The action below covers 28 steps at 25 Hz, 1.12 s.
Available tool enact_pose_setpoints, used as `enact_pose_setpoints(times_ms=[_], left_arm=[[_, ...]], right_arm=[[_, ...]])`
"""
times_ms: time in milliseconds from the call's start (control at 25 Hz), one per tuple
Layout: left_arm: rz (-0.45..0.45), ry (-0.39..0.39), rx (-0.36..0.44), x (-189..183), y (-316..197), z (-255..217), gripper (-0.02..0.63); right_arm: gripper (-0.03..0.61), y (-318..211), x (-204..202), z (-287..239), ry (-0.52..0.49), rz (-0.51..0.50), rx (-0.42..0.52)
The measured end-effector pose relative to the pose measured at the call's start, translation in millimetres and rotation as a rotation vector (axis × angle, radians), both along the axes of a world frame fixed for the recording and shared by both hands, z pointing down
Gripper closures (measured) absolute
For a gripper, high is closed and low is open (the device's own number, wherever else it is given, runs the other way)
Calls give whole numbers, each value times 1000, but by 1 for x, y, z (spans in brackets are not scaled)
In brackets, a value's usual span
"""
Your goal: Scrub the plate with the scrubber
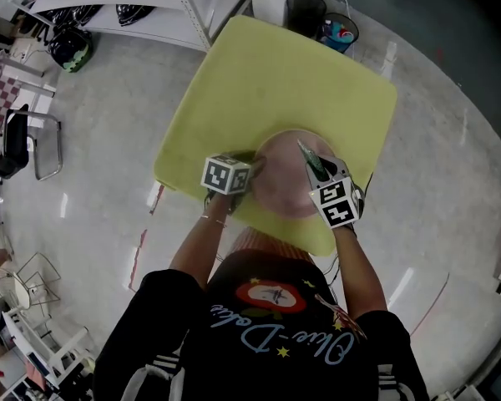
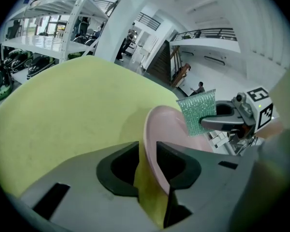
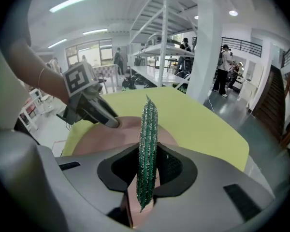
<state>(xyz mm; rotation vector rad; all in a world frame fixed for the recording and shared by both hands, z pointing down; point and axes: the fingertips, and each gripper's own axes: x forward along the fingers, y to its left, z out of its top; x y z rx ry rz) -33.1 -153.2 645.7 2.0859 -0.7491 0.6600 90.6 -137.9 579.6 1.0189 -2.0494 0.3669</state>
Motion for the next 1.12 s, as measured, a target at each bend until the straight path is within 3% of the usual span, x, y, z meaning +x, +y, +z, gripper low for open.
enact_pose_setpoints(times_ms=[80,120,640,1120], left_arm=[[5,-38,21,-1,-1,3,572],[7,-54,36,-1,-2,4,578],[-2,-109,136,7,-10,-23,598],[-7,-137,148,2,-2,-27,597]], right_arm=[[509,-4,-4,4,28,-32,-6],[509,-7,-6,4,36,-42,-5],[509,-17,-25,17,255,-235,6],[514,-2,-41,31,312,-309,8]])
